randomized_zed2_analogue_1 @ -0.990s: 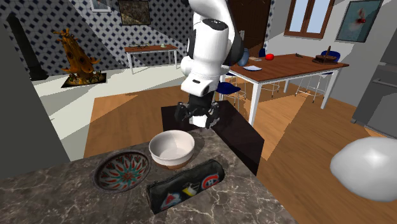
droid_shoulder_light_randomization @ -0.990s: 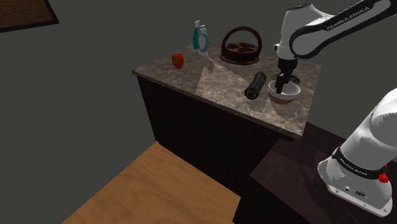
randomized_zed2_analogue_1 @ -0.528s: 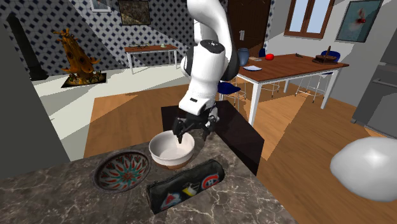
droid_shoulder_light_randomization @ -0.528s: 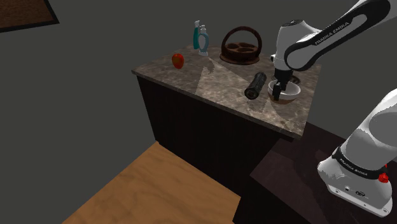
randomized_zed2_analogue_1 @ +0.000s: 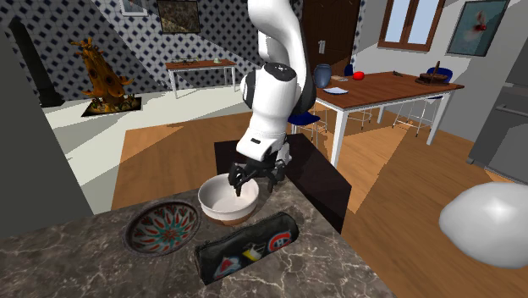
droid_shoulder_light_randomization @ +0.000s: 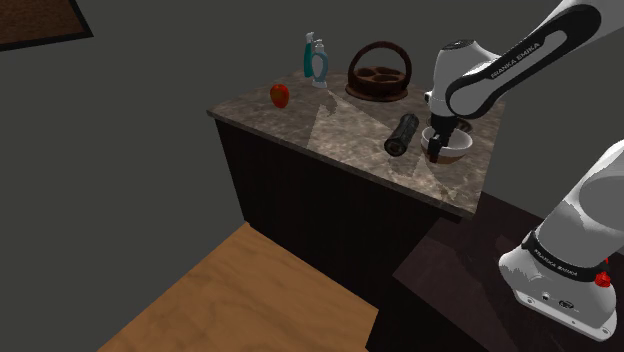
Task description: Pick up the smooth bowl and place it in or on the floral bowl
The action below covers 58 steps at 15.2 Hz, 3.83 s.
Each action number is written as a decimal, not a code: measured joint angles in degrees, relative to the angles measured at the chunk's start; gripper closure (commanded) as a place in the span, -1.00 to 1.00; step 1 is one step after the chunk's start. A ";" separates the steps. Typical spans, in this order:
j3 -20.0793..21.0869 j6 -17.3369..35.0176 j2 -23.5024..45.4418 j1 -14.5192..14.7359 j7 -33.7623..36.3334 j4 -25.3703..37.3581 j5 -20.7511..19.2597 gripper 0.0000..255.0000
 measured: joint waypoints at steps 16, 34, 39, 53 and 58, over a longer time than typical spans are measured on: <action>0.18 -2.91 -2.23 0.23 -0.63 0.71 0.63 1.00; 1.14 -19.26 -12.56 0.94 -4.02 6.93 3.19 1.00; -1.59 -19.90 -9.19 -0.40 -8.07 11.80 2.65 1.00; -9.94 -15.51 7.66 -3.87 -21.35 26.78 5.02 1.00; -10.22 -11.65 9.62 -4.03 -21.08 24.81 5.12 1.00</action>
